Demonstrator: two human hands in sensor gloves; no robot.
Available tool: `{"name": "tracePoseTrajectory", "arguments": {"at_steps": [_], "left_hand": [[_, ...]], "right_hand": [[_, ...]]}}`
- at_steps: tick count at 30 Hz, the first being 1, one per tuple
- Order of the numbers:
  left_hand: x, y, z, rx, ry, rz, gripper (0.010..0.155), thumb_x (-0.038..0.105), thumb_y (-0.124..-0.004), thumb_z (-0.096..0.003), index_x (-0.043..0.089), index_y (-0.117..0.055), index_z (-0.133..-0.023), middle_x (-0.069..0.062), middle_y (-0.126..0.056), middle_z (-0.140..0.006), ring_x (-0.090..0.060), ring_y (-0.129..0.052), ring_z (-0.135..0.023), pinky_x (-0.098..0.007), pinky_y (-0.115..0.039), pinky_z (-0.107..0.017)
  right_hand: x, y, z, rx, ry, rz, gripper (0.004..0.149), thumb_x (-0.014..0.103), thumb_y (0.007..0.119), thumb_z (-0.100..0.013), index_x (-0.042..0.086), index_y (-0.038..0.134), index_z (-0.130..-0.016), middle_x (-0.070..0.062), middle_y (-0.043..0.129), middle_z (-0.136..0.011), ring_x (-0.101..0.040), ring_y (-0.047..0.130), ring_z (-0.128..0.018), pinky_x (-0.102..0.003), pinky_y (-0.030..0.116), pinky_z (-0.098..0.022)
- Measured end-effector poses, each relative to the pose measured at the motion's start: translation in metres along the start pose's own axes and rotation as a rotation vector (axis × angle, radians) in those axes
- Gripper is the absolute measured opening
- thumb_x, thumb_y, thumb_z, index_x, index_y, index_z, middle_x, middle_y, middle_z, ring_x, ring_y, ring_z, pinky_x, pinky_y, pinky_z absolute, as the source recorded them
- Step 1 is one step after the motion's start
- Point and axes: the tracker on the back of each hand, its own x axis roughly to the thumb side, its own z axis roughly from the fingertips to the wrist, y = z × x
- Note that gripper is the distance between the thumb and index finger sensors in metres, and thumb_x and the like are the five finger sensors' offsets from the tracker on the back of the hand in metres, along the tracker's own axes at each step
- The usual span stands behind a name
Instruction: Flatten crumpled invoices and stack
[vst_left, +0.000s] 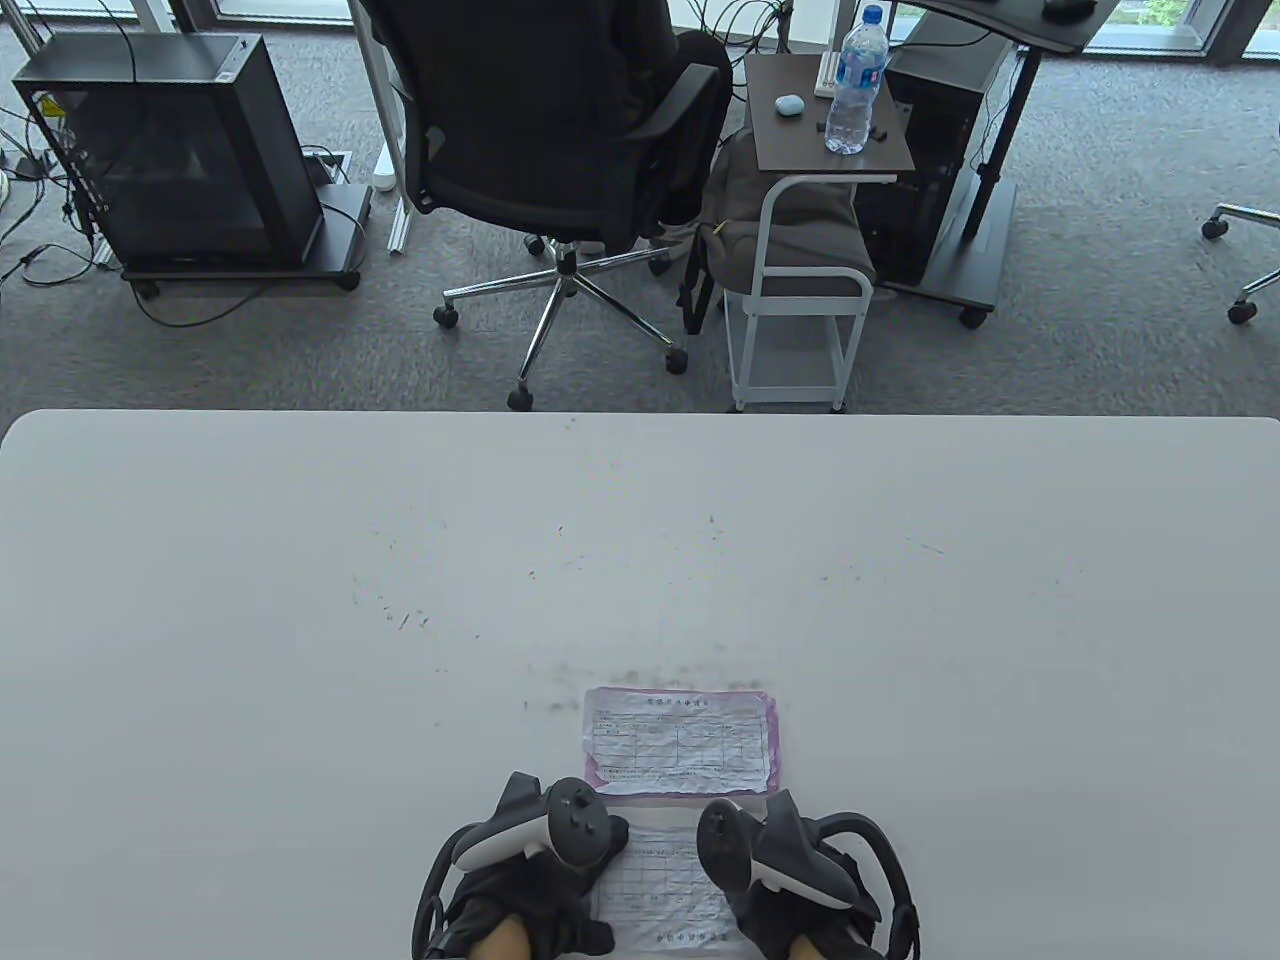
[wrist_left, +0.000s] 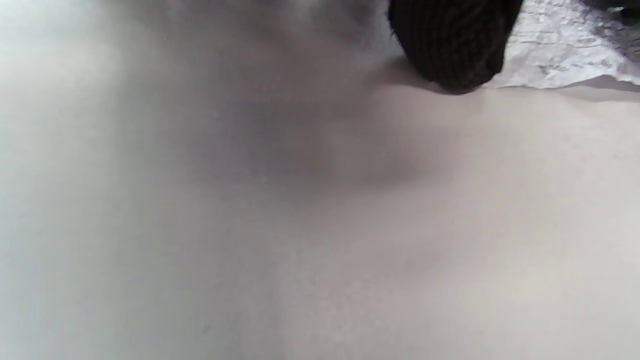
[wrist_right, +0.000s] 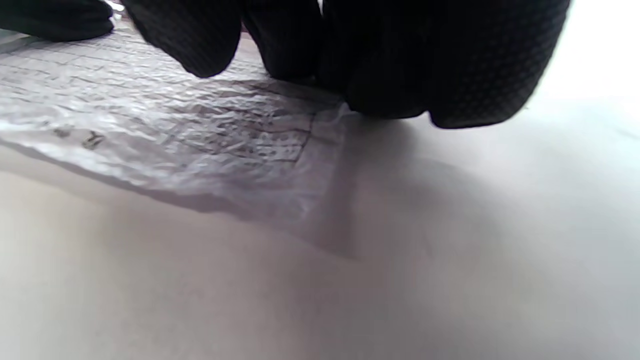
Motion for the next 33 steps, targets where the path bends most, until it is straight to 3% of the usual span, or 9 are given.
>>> {"name": "tracePoseTrajectory", "arguments": {"at_steps": [6,8,14,16,19,23,33], "left_hand": [[-0.001,0.0,0.0,0.004,-0.003,0.0,0.089,0.044,-0.079,-0.0521,0.036,-0.008,-0.104,-0.015,0.021,-0.096,-0.054,0.022,-0.084,-0.074,-0.012,-0.057],[-0.001,0.0,0.0,0.004,-0.004,0.0,0.088,0.044,-0.079,-0.052,0.037,-0.008,-0.104,-0.015,0.021,-0.096,-0.055,0.022,-0.084,-0.074,-0.012,-0.057],[-0.001,0.001,0.0,0.003,-0.004,0.001,0.089,0.044,-0.079,-0.052,0.036,-0.008,-0.104,-0.015,0.021,-0.096,-0.055,0.022,-0.084,-0.074,-0.012,-0.057],[-0.001,0.001,0.0,0.001,-0.005,-0.001,0.089,0.044,-0.079,-0.0521,0.036,-0.008,-0.104,-0.015,0.021,-0.096,-0.055,0.022,-0.084,-0.074,-0.012,-0.057],[-0.001,0.0,-0.001,-0.001,-0.009,0.0,0.089,0.044,-0.079,-0.0524,0.036,-0.007,-0.104,-0.015,0.022,-0.096,-0.055,0.022,-0.084,-0.074,-0.012,-0.056],[-0.001,0.0,-0.001,0.003,-0.008,0.0,0.089,0.044,-0.079,-0.0522,0.036,-0.008,-0.104,-0.015,0.021,-0.096,-0.055,0.022,-0.084,-0.074,-0.012,-0.057],[-0.001,0.0,-0.001,0.001,-0.007,0.002,0.089,0.044,-0.079,-0.0521,0.036,-0.008,-0.104,-0.015,0.022,-0.096,-0.055,0.022,-0.084,-0.074,-0.012,-0.057]], "right_hand": [[-0.013,-0.004,0.002,0.002,0.033,-0.026,0.048,0.042,0.071,-0.058,0.011,0.067,-0.094,-0.023,0.072,-0.093,-0.036,0.087,-0.069,-0.046,0.086,-0.039],[-0.014,-0.01,0.007,-0.006,0.062,-0.007,0.058,0.044,0.071,-0.058,0.008,0.058,-0.101,-0.029,0.052,-0.104,-0.041,0.079,-0.077,-0.047,0.085,-0.04],[0.018,-0.014,0.016,-0.073,-0.353,-0.073,0.057,0.045,0.07,-0.057,0.016,0.054,-0.103,-0.025,0.048,-0.107,-0.043,0.07,-0.085,-0.052,0.082,-0.046],[0.036,-0.008,0.016,-0.011,-0.505,-0.082,0.057,0.046,0.069,-0.057,0.018,0.051,-0.104,-0.023,0.04,-0.109,-0.044,0.064,-0.088,-0.054,0.079,-0.049],[0.056,0.002,0.016,0.027,-0.59,-0.036,0.056,0.046,0.069,-0.057,0.02,0.052,-0.103,-0.021,0.039,-0.11,-0.044,0.062,-0.09,-0.056,0.077,-0.051],[0.062,0.011,0.014,0.101,-0.565,0.067,0.055,0.047,0.068,-0.057,0.023,0.051,-0.103,-0.018,0.04,-0.111,-0.041,0.052,-0.091,-0.054,0.072,-0.054],[0.042,0.004,0.007,0.143,-0.477,-0.099,0.044,0.045,0.069,-0.058,0.02,0.07,-0.093,-0.011,0.062,-0.1,-0.037,0.068,-0.081,-0.057,0.077,-0.049]]}}
